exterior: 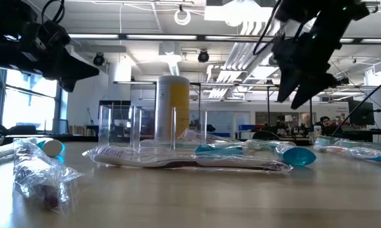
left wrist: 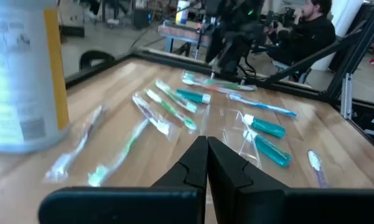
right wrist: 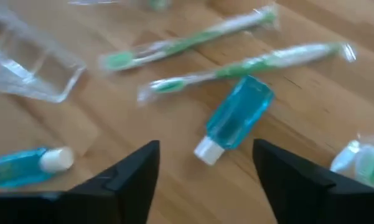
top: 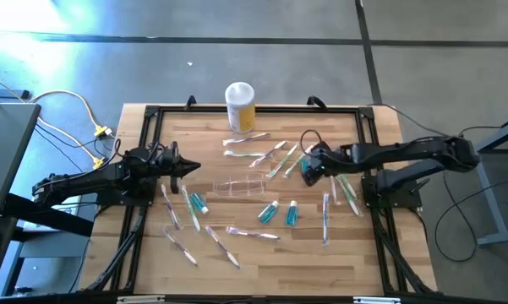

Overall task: Pick & Place toothbrushing station
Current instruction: Put the mouthwash bottle into the transparent organizer

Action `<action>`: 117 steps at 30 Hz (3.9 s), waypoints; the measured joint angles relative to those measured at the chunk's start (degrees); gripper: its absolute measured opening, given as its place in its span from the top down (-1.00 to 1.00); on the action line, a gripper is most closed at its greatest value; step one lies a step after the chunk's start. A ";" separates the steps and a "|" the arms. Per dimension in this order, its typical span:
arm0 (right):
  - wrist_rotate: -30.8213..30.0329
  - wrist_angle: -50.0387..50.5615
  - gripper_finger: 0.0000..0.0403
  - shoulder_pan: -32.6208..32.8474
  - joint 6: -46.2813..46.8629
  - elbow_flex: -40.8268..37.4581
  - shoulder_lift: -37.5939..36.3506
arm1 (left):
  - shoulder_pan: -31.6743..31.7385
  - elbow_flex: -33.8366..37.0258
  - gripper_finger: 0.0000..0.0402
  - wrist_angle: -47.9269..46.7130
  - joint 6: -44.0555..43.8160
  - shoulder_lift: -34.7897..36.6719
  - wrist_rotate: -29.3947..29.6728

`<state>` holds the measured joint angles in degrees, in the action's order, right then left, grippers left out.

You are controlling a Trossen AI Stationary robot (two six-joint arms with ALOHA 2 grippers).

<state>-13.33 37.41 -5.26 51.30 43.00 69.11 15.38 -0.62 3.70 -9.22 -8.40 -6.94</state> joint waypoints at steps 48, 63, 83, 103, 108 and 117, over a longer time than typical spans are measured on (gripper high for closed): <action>2.02 -9.48 0.42 -6.71 -6.13 0.31 25.39 | -0.02 -1.25 0.00 4.78 7.41 0.02 -0.92; 2.18 -4.30 0.46 2.38 -5.15 -0.18 12.40 | -0.03 -1.27 0.00 4.59 4.39 -0.46 -7.31; -11.66 -26.09 0.49 21.98 -33.89 6.89 7.82 | -18.74 -11.21 0.00 34.31 -13.38 -38.26 10.62; -13.56 -25.81 0.49 22.25 -39.00 10.19 12.89 | -20.30 -56.70 0.00 8.37 -4.06 -80.01 4.99; -13.75 -24.17 0.49 22.28 -39.09 9.99 12.89 | -20.30 -60.29 0.00 5.46 -4.63 -82.91 5.20; -14.84 -23.95 0.49 22.25 -38.97 9.99 12.89 | -20.26 -60.71 0.00 4.16 -4.54 -83.34 7.19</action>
<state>-28.17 13.45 16.99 12.33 52.99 82.00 -4.89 -61.34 7.86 -13.76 -91.74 0.25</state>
